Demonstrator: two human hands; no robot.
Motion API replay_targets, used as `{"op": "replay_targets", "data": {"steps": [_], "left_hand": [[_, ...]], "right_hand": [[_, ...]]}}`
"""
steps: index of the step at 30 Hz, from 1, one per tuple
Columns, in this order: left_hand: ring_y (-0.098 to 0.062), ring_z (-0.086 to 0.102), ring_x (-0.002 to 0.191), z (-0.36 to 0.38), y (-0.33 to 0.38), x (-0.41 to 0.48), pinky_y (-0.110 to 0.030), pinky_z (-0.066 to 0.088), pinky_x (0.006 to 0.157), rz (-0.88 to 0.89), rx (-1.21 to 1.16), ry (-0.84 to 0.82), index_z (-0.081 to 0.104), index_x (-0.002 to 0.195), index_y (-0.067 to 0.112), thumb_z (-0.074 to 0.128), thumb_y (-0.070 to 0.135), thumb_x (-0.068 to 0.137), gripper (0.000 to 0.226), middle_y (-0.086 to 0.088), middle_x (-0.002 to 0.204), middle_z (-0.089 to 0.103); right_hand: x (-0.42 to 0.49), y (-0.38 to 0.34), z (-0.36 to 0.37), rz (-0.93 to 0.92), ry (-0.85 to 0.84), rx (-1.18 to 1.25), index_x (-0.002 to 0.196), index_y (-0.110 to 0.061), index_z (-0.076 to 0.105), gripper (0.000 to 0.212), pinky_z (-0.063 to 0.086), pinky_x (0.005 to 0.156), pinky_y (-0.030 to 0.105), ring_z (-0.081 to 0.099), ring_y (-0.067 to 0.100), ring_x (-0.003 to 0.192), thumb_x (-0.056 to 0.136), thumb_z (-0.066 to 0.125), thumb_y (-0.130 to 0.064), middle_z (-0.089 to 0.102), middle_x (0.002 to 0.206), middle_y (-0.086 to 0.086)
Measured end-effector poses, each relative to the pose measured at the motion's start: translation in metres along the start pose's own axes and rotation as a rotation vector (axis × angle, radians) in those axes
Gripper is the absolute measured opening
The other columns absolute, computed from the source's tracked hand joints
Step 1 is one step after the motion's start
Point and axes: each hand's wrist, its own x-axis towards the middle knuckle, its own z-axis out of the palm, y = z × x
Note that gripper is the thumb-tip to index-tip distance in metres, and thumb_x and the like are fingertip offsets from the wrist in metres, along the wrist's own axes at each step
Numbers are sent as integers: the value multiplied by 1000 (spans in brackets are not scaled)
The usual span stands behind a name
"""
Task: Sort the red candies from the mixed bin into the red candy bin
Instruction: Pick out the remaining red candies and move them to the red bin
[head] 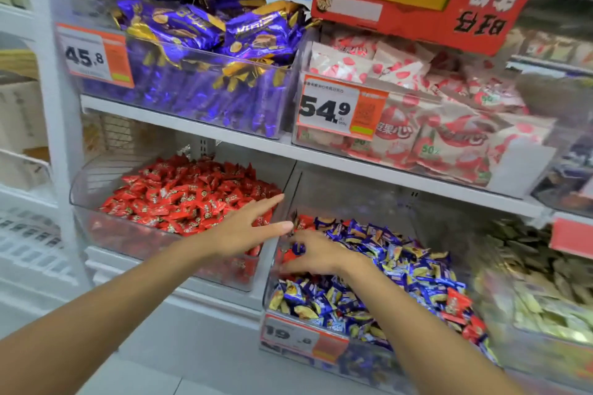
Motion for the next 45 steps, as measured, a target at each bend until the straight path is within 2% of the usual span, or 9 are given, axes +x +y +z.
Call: {"op": "replay_targets", "data": {"steps": [3,7,14,18,23,27,33,37,45], "left_hand": [[-2,12,140,-1,0,4,-27,13,110,6,20,37,29,144,43,57,49,87,64,13,154,22],[-9,19,142,0,2,9,-26,17,108,17,68,67,35,141,43,65,52,81,68,9,154,26],[-21,20,143,11,30,17,-40,15,118,130,286,127,35,143,34,48,71,53,98,2,151,35],[-22,30,139,43,63,24,-38,22,115,278,383,108,48,134,30,61,49,78,61,4,140,48],[-16,46,126,84,82,34,-31,37,101,280,433,-6,55,129,25,59,29,92,38,4,134,55],[-13,58,104,108,88,42,-28,46,87,195,199,-190,62,118,25,63,44,86,36,4,114,62],[-3,51,61,123,78,46,-18,38,59,212,212,-330,66,74,22,82,31,72,18,8,71,60],[-1,58,62,112,74,49,-14,43,62,211,133,-268,69,67,19,82,27,72,15,6,70,68],[-8,60,70,120,70,57,-18,47,66,175,161,-322,64,77,24,80,17,74,18,5,75,63]], "right_hand": [[13,3,13,31,-161,-287,143,-23,37,68,13,117,49,13,26,144,86,56,-55,22,154,6],[-8,32,-4,-19,-137,-311,115,-13,59,34,42,95,39,48,30,114,91,60,-37,51,119,11],[-113,97,-46,28,226,-77,92,-10,65,14,40,95,40,52,24,101,84,65,-21,59,102,10],[-156,116,-43,100,462,76,99,-6,70,19,34,95,19,52,15,111,83,73,-14,58,111,3],[-174,115,-55,153,673,228,106,-24,64,20,42,76,26,58,15,82,88,66,-15,64,93,0],[-178,112,-63,162,593,326,112,-32,56,28,48,68,38,60,30,76,93,58,-12,66,91,6],[-160,106,-54,282,467,320,97,-19,53,24,34,55,23,47,9,65,88,64,-39,54,82,-4],[-142,109,-37,241,300,-51,93,-19,53,33,37,73,29,45,16,85,82,70,-45,45,94,-2],[-167,103,-60,254,530,377,95,-24,57,12,46,61,23,59,20,73,93,57,-12,56,107,11]]}}
